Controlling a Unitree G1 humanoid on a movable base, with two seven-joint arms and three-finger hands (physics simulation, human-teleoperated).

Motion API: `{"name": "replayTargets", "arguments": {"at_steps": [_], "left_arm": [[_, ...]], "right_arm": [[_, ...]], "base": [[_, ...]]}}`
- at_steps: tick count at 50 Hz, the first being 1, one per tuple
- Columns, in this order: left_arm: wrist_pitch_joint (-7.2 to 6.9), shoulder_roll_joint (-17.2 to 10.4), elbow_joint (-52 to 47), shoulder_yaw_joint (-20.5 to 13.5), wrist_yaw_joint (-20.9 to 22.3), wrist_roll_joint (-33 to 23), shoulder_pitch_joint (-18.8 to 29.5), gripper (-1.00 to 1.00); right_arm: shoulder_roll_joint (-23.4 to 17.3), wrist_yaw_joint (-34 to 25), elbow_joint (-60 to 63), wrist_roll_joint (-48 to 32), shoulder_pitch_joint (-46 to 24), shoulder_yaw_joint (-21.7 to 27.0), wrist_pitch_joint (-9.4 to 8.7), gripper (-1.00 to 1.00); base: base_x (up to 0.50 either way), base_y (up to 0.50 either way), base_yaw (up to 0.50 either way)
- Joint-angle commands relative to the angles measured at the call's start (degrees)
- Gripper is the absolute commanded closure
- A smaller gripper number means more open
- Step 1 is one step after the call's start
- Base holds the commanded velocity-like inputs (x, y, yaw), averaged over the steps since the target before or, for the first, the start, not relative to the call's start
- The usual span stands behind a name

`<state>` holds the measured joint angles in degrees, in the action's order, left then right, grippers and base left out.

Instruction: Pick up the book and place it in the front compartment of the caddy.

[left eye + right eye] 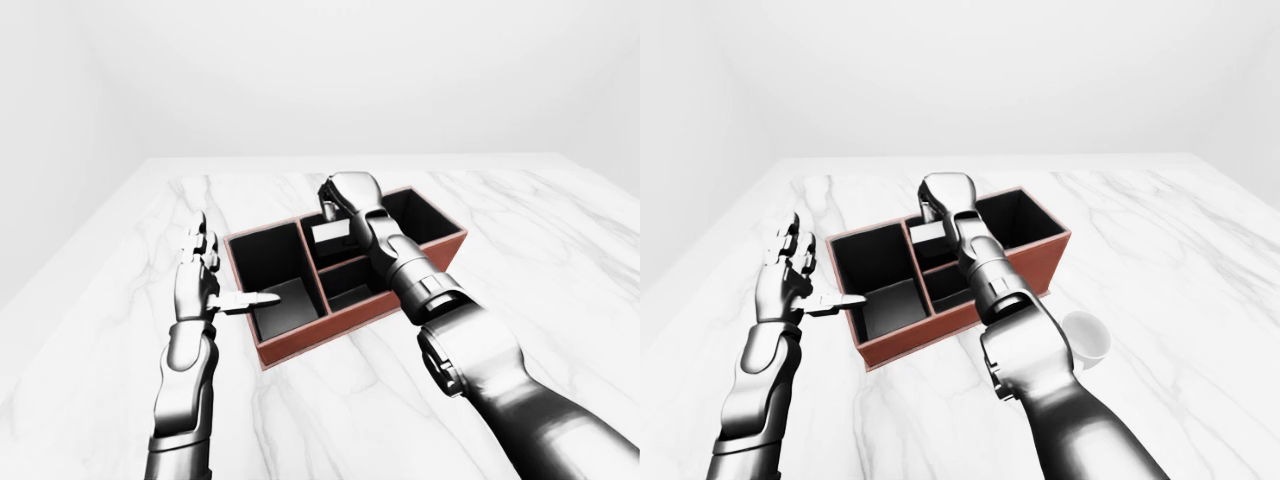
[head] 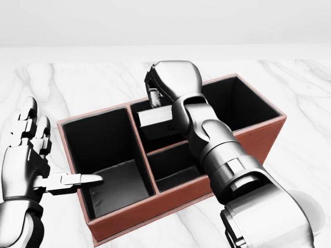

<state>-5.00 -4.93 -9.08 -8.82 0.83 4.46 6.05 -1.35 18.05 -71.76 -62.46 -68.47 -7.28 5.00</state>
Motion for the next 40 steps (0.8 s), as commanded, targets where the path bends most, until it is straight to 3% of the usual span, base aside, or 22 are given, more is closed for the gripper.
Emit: {"name": "replayTargets", "arguments": {"at_steps": [1,37,38,39,40], "left_arm": [[0.0,0.0,-0.7,0.1,-0.2,0.0,-0.1,-1.0],[0.0,0.0,-2.3,-0.2,-0.4,0.3,-0.3,-1.0],[0.0,0.1,-2.4,-0.2,-0.4,0.3,-0.3,-1.0],[0.0,0.1,-2.3,-0.1,-0.4,0.3,-0.4,-1.0],[0.0,0.1,-2.3,-0.2,-0.4,0.3,-0.3,-1.0]], "right_arm": [[0.0,3.3,-0.1,-1.2,-0.6,1.0,0.0,1.0],[1.2,6.0,-2.4,-3.9,-0.6,0.7,0.0,1.0],[1.1,8.0,-2.3,-4.7,-0.9,0.4,0.0,0.27],[1.1,8.0,-2.6,-5.4,-1.0,0.0,0.0,-1.0],[1.1,8.7,-2.6,-6.0,-0.8,-0.1,0.0,-1.0]], "base": [[0.0,0.0,0.0],[0.0,0.0,0.0],[0.0,0.0,0.0],[0.0,0.0,0.0],[0.0,0.0,0.0]]}}
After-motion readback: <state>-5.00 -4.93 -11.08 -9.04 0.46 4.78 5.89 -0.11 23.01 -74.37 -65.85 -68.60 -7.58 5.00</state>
